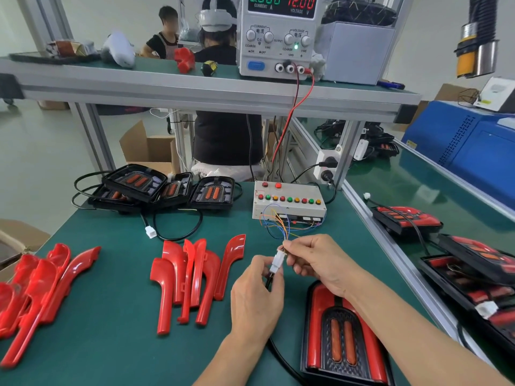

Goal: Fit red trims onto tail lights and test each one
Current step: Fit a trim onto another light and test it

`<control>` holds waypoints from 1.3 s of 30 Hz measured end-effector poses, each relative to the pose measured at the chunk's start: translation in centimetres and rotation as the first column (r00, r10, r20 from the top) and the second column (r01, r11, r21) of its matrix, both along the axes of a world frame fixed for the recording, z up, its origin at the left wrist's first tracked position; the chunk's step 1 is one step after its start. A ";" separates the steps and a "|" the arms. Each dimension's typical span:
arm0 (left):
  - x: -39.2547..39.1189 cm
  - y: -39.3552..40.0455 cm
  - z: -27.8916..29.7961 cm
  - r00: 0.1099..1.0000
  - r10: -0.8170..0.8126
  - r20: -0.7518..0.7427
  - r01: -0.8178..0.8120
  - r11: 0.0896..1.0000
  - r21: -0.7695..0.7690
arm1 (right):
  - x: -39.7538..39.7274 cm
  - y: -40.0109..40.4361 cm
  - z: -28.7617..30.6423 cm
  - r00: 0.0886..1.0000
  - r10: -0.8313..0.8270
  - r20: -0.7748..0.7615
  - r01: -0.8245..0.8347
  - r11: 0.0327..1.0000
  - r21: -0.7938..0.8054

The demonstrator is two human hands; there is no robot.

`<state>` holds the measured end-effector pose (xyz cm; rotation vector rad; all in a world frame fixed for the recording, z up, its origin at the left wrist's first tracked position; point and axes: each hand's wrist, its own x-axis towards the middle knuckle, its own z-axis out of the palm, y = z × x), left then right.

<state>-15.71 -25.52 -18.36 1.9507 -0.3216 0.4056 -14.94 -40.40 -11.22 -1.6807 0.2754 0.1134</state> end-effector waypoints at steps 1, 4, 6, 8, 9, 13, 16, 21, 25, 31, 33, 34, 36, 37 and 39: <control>0.0 0.0 0.0 1.000 -0.003 0.003 0.003 1.000 -0.006 | 0.0 -0.1 0.1 1.000 0.013 0.001 -0.013 1.000 -0.012; 0.1 -0.1 0.0 1.000 -0.010 0.010 0.010 1.000 -0.030 | 0.0 -0.3 0.2 1.000 0.025 0.011 -0.025 0.999 -0.023; 0.1 -0.1 0.0 1.000 -0.013 0.019 0.014 0.999 -0.042 | 0.1 -0.2 0.2 1.000 0.022 0.015 -0.022 0.999 -0.025; 0.2 -0.1 0.0 0.999 -0.022 0.023 0.023 0.998 -0.063 | 0.1 -0.2 0.1 0.999 0.029 0.017 -0.028 0.999 -0.022; 0.2 -0.1 0.0 0.999 -0.029 0.022 0.030 0.997 -0.074 | 0.1 -0.1 0.0 0.999 0.034 0.018 -0.033 0.999 -0.016; 0.2 0.0 -0.2 0.998 -0.049 0.039 0.052 0.996 -0.067 | -0.2 -0.1 -0.1 0.998 0.048 0.041 -0.047 0.998 -0.037; 0.1 0.1 -0.3 0.996 -0.054 0.065 0.058 0.996 -0.061 | -0.4 -0.2 0.0 0.996 0.066 0.054 -0.063 0.997 -0.052; 0.0 0.1 -0.3 0.992 -0.037 0.121 0.046 0.996 -0.074 | -0.8 0.0 0.3 0.995 0.093 0.037 -0.095 0.993 0.074; 0.0 0.1 -0.2 0.989 -0.026 0.148 0.040 0.994 -0.099 | -1.2 -0.1 0.4 0.992 0.102 0.079 -0.106 0.993 0.050; -0.1 0.0 0.0 0.986 -0.064 0.154 0.084 0.989 -0.125 | -1.4 -0.9 0.7 0.980 0.151 0.132 -0.154 0.988 0.017; -0.1 -0.1 0.0 0.986 -0.077 0.148 0.098 0.986 -0.137 | -1.5 -0.8 0.6 0.967 0.194 0.165 -0.190 0.981 -0.037; -0.1 -0.1 0.1 0.986 -0.085 0.143 0.105 0.984 -0.144 | -1.5 -0.8 0.5 0.963 0.202 0.178 -0.197 0.979 -0.046; -0.2 -0.1 0.2 0.985 -0.101 0.137 0.121 0.982 -0.147 | -1.5 -0.8 0.4 0.965 0.180 0.190 -0.179 0.984 -0.022; -0.3 0.0 0.2 0.984 -0.112 0.137 0.132 0.980 -0.148 | -1.4 -0.8 0.5 0.968 0.168 0.187 -0.170 0.985 -0.005; -0.3 0.0 0.2 0.983 -0.132 0.124 0.151 0.977 -0.153 | -1.4 -0.8 0.6 0.970 0.169 0.176 -0.173 0.985 0.010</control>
